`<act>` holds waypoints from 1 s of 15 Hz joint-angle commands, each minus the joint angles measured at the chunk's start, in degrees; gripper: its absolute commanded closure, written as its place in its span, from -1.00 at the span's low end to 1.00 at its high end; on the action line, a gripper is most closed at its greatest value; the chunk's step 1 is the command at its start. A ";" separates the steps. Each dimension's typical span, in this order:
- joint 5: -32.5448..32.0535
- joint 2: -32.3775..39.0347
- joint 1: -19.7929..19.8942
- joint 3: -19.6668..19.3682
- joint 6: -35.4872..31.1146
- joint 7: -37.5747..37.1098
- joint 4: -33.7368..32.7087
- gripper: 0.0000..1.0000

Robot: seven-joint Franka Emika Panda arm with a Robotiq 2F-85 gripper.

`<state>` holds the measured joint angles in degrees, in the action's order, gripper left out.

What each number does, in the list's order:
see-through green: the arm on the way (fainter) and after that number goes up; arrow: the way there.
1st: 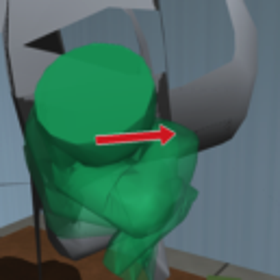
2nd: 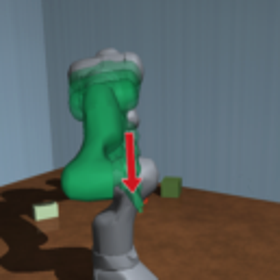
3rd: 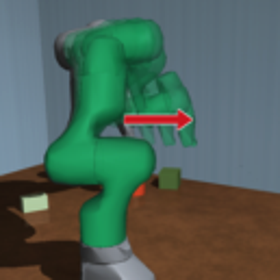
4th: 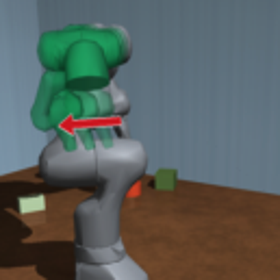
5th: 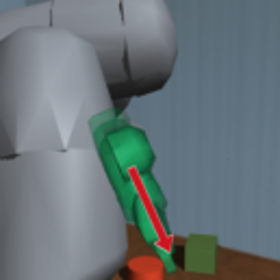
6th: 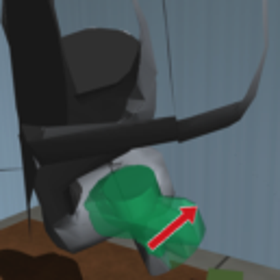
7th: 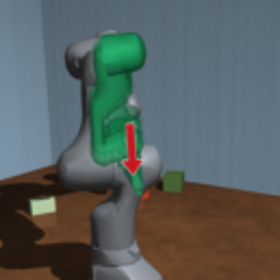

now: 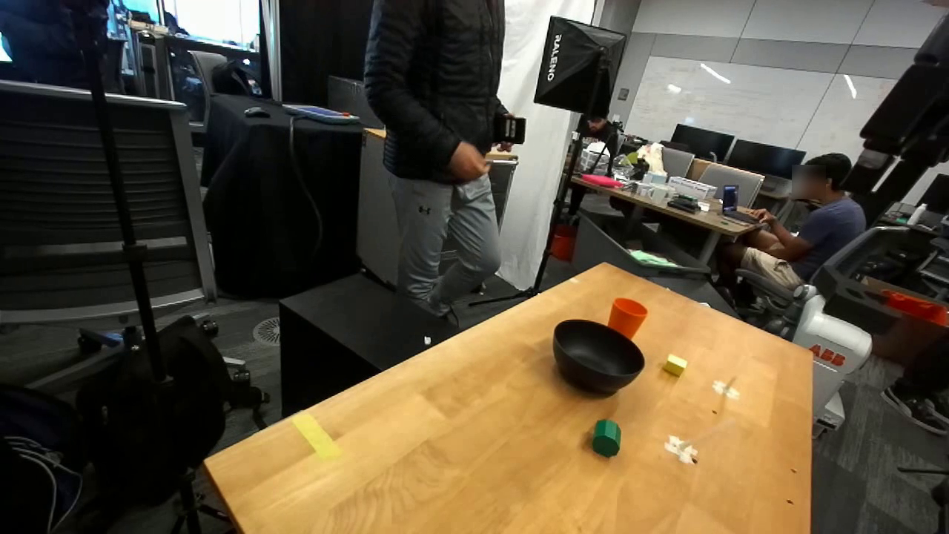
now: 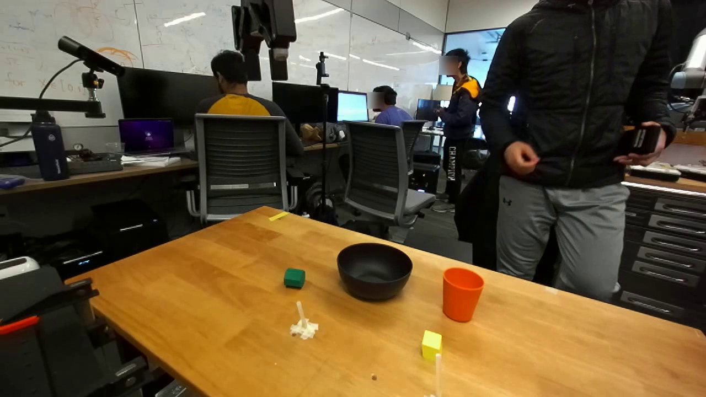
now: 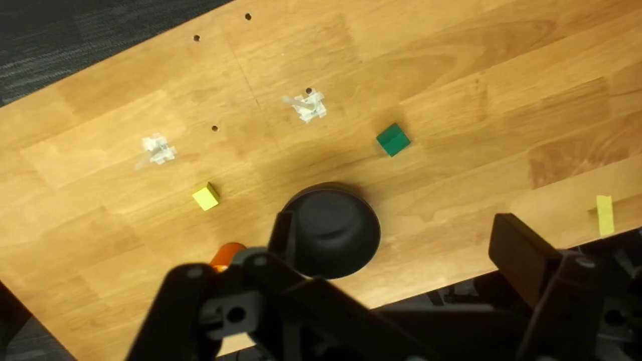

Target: Pick up the orange cup, pour its contents in the black bowl and put the cup back down

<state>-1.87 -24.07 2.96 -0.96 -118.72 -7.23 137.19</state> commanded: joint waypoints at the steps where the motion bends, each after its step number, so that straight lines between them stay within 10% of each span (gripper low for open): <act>1: 1.01 1.66 0.74 -0.25 -3.00 -1.77 -1.31 -1.00; 15: -0.16 12.06 4.41 -0.64 -13.30 -10.94 -10.12 -1.00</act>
<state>-1.73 -16.10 6.73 -1.23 -131.59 -16.51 131.87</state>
